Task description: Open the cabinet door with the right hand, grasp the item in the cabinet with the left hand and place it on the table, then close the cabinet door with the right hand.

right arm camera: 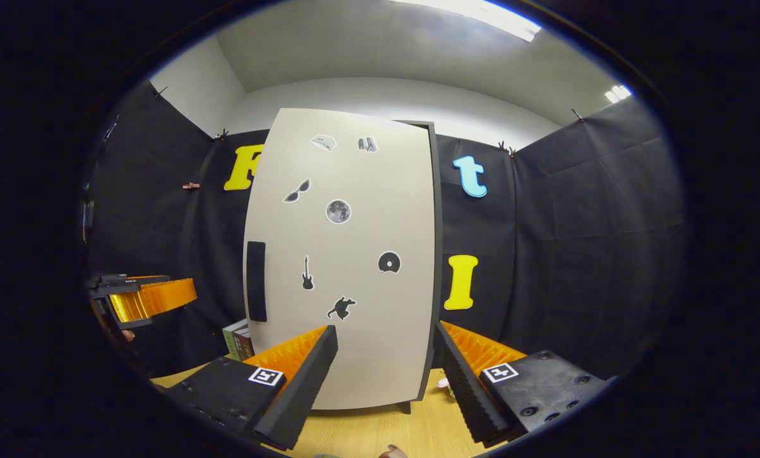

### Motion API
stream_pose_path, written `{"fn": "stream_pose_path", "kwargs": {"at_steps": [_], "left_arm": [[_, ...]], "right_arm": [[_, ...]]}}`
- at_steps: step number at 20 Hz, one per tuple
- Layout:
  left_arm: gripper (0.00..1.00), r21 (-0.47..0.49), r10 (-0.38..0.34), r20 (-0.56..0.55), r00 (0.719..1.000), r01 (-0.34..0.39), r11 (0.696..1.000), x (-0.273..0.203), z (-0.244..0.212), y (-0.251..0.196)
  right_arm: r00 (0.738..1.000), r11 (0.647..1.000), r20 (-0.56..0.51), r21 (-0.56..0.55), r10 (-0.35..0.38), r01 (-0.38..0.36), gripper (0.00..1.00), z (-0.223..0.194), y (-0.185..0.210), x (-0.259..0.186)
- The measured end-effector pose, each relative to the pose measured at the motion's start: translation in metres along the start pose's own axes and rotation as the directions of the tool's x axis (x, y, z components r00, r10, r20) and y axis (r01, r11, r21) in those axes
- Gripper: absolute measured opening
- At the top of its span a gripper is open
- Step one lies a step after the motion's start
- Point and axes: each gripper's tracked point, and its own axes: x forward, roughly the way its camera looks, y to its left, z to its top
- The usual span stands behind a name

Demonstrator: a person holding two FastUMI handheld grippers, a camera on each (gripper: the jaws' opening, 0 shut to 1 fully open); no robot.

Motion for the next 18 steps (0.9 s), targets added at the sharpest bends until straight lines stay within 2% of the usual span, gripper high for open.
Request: {"fn": "stream_pose_path", "kwargs": {"at_steps": [5,10,18], "left_arm": [[0.95,0.037,0.014,-0.016,1.000,-0.013,0.999,0.002,-0.004,0.001],[0.95,0.053,0.001,-0.033,0.999,0.000,0.999,0.006,-0.009,-0.002],[0.95,0.069,0.007,-0.047,0.999,-0.004,0.998,0.008,-0.011,0.003]], "right_arm": [[0.999,0.999,-0.017,-0.026,-0.032,0.032,0.97,-0.002,-0.009,0.003],[1.000,1.000,-0.019,-0.007,-0.007,0.007,0.97,-0.003,-0.001,0.004],[1.000,1.000,-0.026,-0.001,-0.007,0.007,0.97,-0.003,-0.004,0.004]]}}
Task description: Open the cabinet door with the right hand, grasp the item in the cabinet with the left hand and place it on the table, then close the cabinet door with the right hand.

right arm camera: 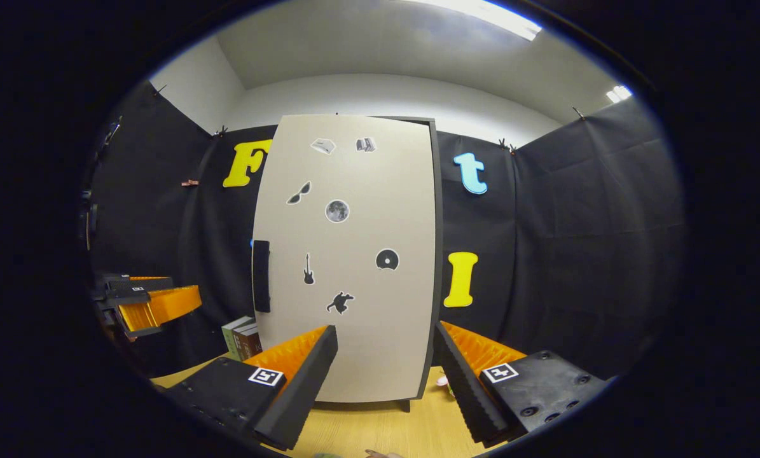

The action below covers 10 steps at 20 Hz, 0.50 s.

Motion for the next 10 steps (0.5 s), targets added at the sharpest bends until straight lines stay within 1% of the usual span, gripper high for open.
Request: {"fn": "stream_pose_path", "kwargs": {"at_steps": [5,10], "left_arm": [[0.95,0.021,-0.023,-0.004,1.000,0.023,1.000,0.002,-0.001,-0.007],[0.95,0.033,-0.062,0.012,0.998,0.061,0.998,0.002,0.002,-0.017]], "right_arm": [[1.000,1.000,0.002,-0.005,0.007,-0.007,0.97,0.000,0.000,-0.002],[1.000,1.000,-0.001,-0.007,0.011,-0.011,0.97,-0.002,0.000,-0.002]]}}
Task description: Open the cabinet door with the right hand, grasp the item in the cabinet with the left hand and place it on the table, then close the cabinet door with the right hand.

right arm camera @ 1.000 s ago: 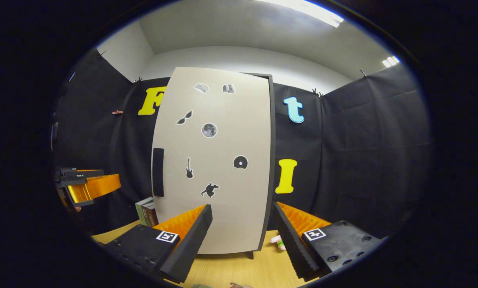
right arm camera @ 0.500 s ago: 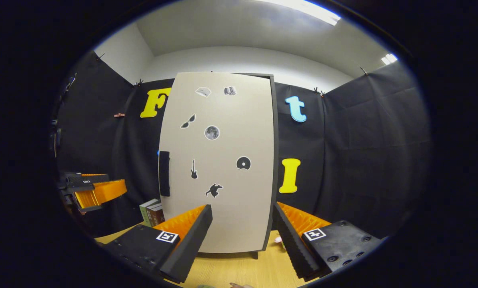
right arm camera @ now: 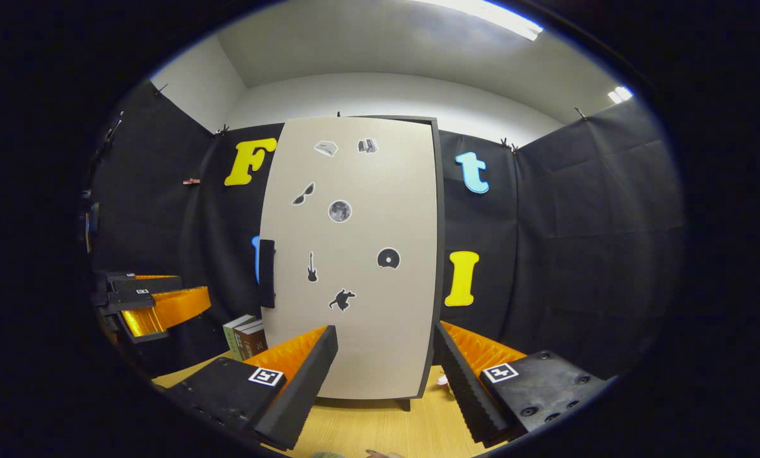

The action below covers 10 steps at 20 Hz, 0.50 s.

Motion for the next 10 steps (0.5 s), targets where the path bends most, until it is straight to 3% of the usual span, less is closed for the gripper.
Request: {"fn": "stream_pose_path", "kwargs": {"at_steps": [10], "left_arm": [[0.95,0.025,0.005,0.006,1.000,-0.006,1.000,0.0036,-0.0002,0.0025]], "right_arm": [[1.000,1.000,-0.017,-0.005,-0.009,0.009,0.97,-0.0038,-0.0033,0.0001]]}}
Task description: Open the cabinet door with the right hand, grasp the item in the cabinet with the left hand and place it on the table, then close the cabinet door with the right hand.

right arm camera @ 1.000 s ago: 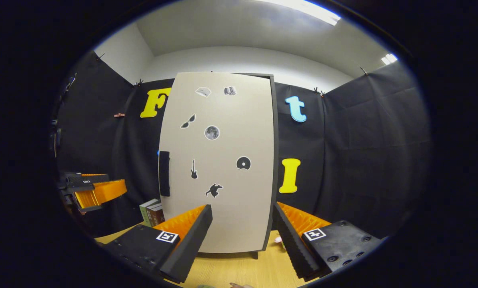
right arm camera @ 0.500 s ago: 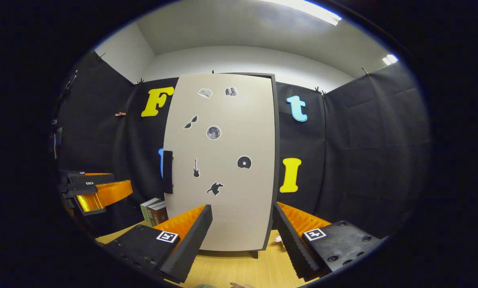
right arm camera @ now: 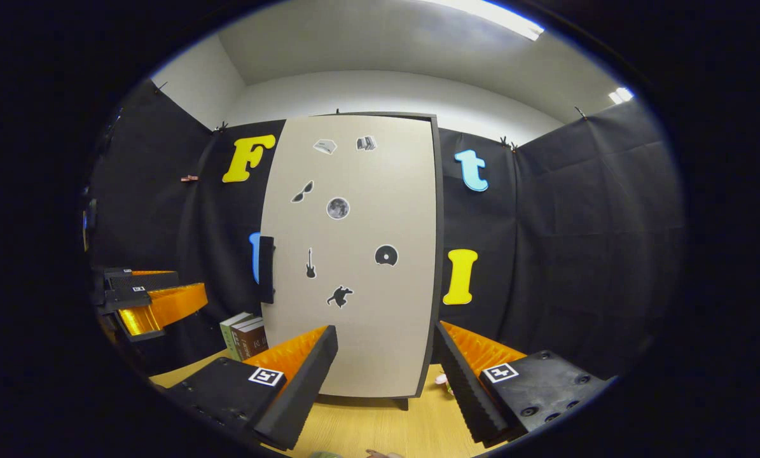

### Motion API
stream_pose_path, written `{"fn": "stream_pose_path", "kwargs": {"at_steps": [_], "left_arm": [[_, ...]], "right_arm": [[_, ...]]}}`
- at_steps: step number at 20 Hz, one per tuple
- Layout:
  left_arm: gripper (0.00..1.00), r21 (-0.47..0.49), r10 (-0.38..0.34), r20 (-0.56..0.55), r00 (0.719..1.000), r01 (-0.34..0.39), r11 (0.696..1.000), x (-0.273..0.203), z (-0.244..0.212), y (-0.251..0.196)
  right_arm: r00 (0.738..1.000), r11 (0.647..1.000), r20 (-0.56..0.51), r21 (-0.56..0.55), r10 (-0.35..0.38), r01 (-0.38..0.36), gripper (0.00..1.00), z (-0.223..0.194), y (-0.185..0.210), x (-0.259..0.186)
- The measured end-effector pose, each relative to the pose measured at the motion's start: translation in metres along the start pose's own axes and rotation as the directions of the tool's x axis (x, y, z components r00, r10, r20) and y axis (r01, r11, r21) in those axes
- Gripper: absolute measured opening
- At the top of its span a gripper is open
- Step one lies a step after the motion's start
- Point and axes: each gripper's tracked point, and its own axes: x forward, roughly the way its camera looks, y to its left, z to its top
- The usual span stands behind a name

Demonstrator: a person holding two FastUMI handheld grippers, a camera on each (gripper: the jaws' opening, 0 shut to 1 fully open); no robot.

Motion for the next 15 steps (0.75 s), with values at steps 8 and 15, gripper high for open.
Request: {"fn": "stream_pose_path", "kwargs": {"at_steps": [8,15], "left_arm": [[0.95,0.028,0.003,0.003,1.000,-0.003,1.000,0.0020,0.0011,0.0005],[0.95,0.015,-0.001,-0.002,1.000,0.001,1.000,0.0014,-0.0018,0.0019]], "right_arm": [[1.000,1.000,-0.003,0.007,-0.002,0.002,0.97,0.0002,0.0006,-0.0002],[1.000,1.000,0.000,-0.004,0.012,-0.012,0.97,0.0003,0.0016,0.0016]]}}
